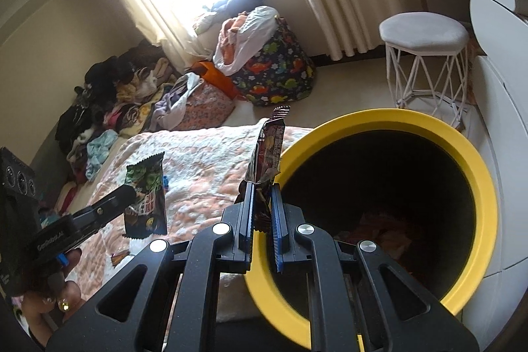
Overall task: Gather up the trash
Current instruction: 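Carry the green wrapper and brown wrapper over the bin with both tools, then open both tools to drop the wrappers into the bin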
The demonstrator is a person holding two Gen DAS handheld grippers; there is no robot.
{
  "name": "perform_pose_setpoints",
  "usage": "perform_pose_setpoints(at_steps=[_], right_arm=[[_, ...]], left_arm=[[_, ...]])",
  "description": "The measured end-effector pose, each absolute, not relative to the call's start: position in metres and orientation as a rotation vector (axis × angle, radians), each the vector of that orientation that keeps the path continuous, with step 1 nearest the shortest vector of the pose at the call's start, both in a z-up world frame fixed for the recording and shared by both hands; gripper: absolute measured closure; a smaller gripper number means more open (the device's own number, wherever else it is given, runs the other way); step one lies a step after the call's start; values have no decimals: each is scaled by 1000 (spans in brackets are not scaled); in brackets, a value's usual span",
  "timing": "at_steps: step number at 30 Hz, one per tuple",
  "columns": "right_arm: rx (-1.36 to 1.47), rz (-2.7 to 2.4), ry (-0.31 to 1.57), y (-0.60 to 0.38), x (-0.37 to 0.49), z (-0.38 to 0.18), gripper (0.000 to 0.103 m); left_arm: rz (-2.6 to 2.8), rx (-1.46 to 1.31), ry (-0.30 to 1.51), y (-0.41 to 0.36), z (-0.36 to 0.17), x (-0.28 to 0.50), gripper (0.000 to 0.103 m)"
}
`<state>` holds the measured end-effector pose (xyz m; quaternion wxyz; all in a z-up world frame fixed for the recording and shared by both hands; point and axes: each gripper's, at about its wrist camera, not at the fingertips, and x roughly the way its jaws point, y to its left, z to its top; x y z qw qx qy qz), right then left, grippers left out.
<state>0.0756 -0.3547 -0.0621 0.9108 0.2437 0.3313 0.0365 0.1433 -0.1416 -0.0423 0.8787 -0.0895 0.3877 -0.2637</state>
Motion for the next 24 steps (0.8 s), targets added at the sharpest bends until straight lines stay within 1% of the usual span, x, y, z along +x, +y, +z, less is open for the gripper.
perform_pose_setpoints(at_steps=[24], right_arm=[[572,-89,704,-417,67,-90,93]], left_arm=[[-686,-57,903,-224,-80,140,97]])
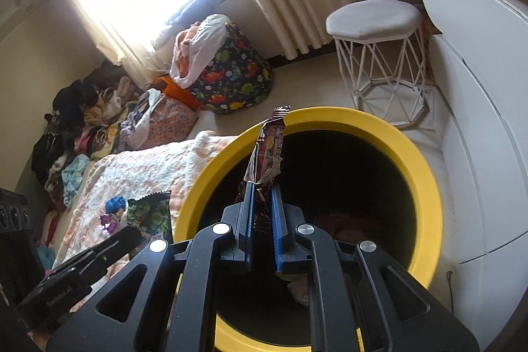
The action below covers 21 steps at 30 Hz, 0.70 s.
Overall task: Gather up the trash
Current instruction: 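Open both tools to drop the wrappers into the bin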
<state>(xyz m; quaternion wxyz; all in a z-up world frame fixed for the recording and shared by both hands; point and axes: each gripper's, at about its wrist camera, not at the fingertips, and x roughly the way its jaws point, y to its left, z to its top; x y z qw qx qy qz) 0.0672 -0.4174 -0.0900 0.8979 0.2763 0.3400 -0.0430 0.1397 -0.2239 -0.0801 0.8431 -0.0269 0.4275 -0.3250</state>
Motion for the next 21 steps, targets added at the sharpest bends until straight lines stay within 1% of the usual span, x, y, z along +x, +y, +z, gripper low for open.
perform_pose_setpoints(at_steps=[7,14,15,16,17,18,19,20,21], right_arm=[[589,-124,732,-428,67,-102,93],[623,-156,757,-438,68,-113,93],[626,-157,760,-439,68,-114,92],[627,-161,762,-440,68,-114,91],[628,-164,763,-440,67,-114,84],[629,-165,764,-439,68,-114,78],[635,-165,761,-438,68,-114,66],[636,-169,756,-437,68,-113,60],[633,-170,756,-437,68,-112,58]], left_arm=[[-714,-22,927,-243,-93,146,97],[-702,-33,950,-244,-103,157,97],[-700,-37,951,-244,-103,157,95],[-696,-40,950,-243,-104,159,91],[-693,-45,947,-241,-103,159,78],[-685,-51,943,-238,-103,160,61],[-678,-56,939,-237,-101,160,55],[-673,-59,936,-235,-100,161,50],[-665,-59,931,-231,-99,161,47]])
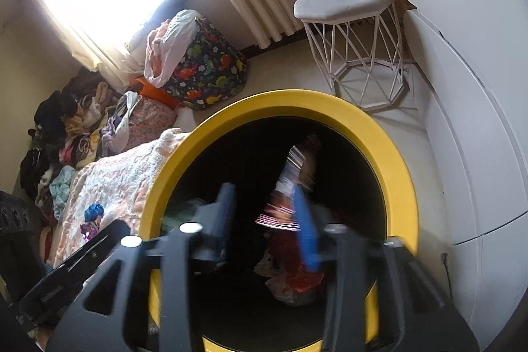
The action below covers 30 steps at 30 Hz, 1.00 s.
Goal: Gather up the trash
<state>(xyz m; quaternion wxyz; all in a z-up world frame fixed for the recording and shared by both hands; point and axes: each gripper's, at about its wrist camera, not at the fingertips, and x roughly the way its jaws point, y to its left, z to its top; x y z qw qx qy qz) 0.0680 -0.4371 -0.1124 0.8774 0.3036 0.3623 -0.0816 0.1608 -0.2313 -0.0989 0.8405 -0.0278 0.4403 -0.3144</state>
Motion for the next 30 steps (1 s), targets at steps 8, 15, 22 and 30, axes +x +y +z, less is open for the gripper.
perform_pose_setpoints(at_steps=[8,15,22,30], right_arm=[[554,-185,722,-422,71,-97,41],[475,-184,655,-407,71,-77,29],[420,-149,609,-382,74,-58,25],[377,-83,598,-350,80,-48,25]], left_arm=[[-559,-53,876,-204,-85,160,11],[-477,-33,819,-171,-71,154,11],[-406,-46,765,-139,-57,147,11],[-340,-65,724,-105,-45,141,11]])
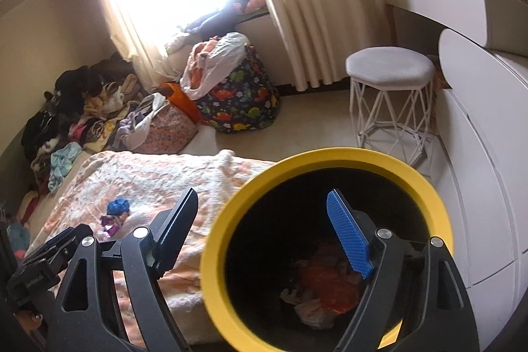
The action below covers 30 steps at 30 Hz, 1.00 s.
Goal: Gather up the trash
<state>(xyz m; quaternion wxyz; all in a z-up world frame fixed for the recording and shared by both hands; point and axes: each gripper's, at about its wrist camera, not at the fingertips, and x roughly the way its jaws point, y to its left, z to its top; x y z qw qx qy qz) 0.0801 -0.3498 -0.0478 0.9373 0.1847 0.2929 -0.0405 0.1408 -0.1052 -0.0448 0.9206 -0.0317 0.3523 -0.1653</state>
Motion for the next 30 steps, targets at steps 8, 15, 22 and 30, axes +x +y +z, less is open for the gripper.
perform_pose_setpoints(at_steps=[8,15,22,30], right_arm=[[327,-8,598,-314,88,-39,25],[299,58,605,-290,95,-33,25],[272,125,618,-260,106,-28,25],[228,216,639,-222,123,-26,25]], left_arm=[[-291,-105,698,-76,-37,140,11],[-248,-128,680,-52,-34,140,11],[-201,-148,674,-24,-37,140,11],[-142,-179,678,12,-42,140,11]])
